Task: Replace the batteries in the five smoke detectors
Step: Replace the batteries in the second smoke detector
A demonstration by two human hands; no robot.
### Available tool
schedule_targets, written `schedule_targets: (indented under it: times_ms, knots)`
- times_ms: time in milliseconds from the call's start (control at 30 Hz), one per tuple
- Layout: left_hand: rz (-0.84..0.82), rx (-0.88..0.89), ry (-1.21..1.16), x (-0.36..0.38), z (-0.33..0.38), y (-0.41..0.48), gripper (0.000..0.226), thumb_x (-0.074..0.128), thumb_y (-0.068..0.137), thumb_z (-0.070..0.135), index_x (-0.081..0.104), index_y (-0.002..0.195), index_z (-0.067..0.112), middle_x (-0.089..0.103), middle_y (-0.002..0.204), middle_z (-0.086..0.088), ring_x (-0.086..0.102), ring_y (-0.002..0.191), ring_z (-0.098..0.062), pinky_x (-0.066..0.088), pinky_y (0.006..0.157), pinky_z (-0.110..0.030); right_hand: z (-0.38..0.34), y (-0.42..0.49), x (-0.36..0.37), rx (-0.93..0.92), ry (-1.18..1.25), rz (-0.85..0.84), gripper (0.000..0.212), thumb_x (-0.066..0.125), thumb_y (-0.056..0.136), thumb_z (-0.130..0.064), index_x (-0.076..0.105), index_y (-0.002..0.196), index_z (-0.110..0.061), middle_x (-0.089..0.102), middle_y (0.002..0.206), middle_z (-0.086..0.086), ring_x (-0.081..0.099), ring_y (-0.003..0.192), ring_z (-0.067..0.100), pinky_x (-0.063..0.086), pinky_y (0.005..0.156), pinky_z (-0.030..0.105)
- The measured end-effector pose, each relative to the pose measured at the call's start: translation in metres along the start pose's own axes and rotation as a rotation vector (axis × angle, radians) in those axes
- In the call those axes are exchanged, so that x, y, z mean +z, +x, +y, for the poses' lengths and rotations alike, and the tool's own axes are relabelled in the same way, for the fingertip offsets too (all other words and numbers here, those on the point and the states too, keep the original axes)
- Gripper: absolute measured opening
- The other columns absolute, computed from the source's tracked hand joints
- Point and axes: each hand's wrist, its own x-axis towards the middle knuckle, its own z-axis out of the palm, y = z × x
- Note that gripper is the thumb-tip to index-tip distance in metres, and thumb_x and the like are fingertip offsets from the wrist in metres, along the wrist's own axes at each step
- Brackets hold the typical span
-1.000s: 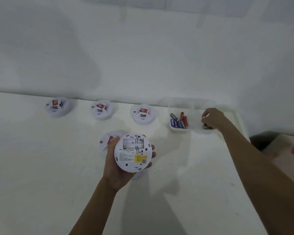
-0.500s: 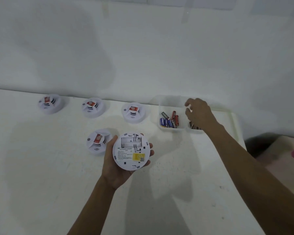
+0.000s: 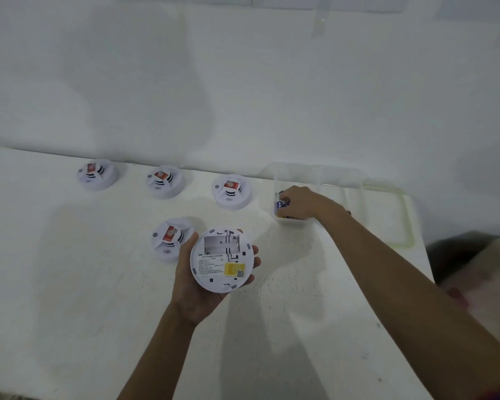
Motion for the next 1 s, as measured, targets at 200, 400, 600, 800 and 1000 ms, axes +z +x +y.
schedule_targets:
  times_ms: [200, 400, 600, 800, 1000]
  knots:
    - [-0.002, 0.019, 0.007, -0.001, -0.001, -0.005, 0.070, 0.039, 0.094, 0.053, 0.029, 0.145, 0.007, 0.032, 0.147, -0.026, 0.029, 0.136, -0.043, 0.018, 0.113, -0.052, -0.006, 0.006, 0.004, 0.019, -0.048, -0.009, 0.011, 0.058, 0.080, -0.020, 0.057, 0.084, -0.010, 0.055, 0.082, 0.006, 0.049, 0.069, 0.020, 0.039, 0.062, 0.030]
    - [0.016, 0.022, 0.002, -0.002, 0.001, -0.009, 0.070, 0.036, 0.094, 0.054, 0.030, 0.145, 0.007, 0.033, 0.146, -0.026, 0.029, 0.136, -0.043, 0.018, 0.113, -0.052, -0.004, 0.002, 0.003, 0.022, 0.064, 0.042, 0.020, 0.063, 0.080, -0.015, 0.053, 0.097, -0.011, 0.052, 0.091, 0.003, 0.049, 0.069, 0.017, 0.039, 0.053, 0.024]
    - [0.022, 0.022, 0.000, -0.003, 0.002, -0.010, 0.071, 0.035, 0.094, 0.055, 0.029, 0.146, 0.007, 0.031, 0.147, -0.027, 0.028, 0.136, -0.044, 0.019, 0.113, -0.052, 0.008, -0.007, -0.009, -0.005, 0.374, 0.085, 0.022, 0.071, 0.076, -0.007, 0.052, 0.086, -0.012, 0.058, 0.092, 0.007, 0.058, 0.067, 0.019, 0.049, 0.056, 0.032]
    - [0.032, 0.007, 0.006, -0.005, 0.004, -0.013, 0.071, 0.036, 0.094, 0.055, 0.030, 0.145, 0.007, 0.033, 0.147, -0.026, 0.029, 0.136, -0.044, 0.020, 0.112, -0.052, 0.012, -0.031, -0.024, 0.060, 0.991, 0.194, 0.017, 0.062, 0.085, 0.001, 0.057, 0.101, -0.003, 0.061, 0.089, 0.014, 0.061, 0.069, 0.026, 0.058, 0.064, 0.035]
    - [0.006, 0.008, 0.012, -0.006, 0.008, -0.016, 0.071, 0.039, 0.094, 0.054, 0.027, 0.147, 0.008, 0.029, 0.149, -0.026, 0.027, 0.137, -0.043, 0.017, 0.114, -0.051, 0.002, -0.053, -0.018, 0.109, 1.770, 0.129, 0.012, 0.052, 0.087, 0.000, 0.062, 0.081, 0.001, 0.054, 0.074, 0.009, 0.051, 0.056, 0.016, 0.051, 0.057, 0.025]
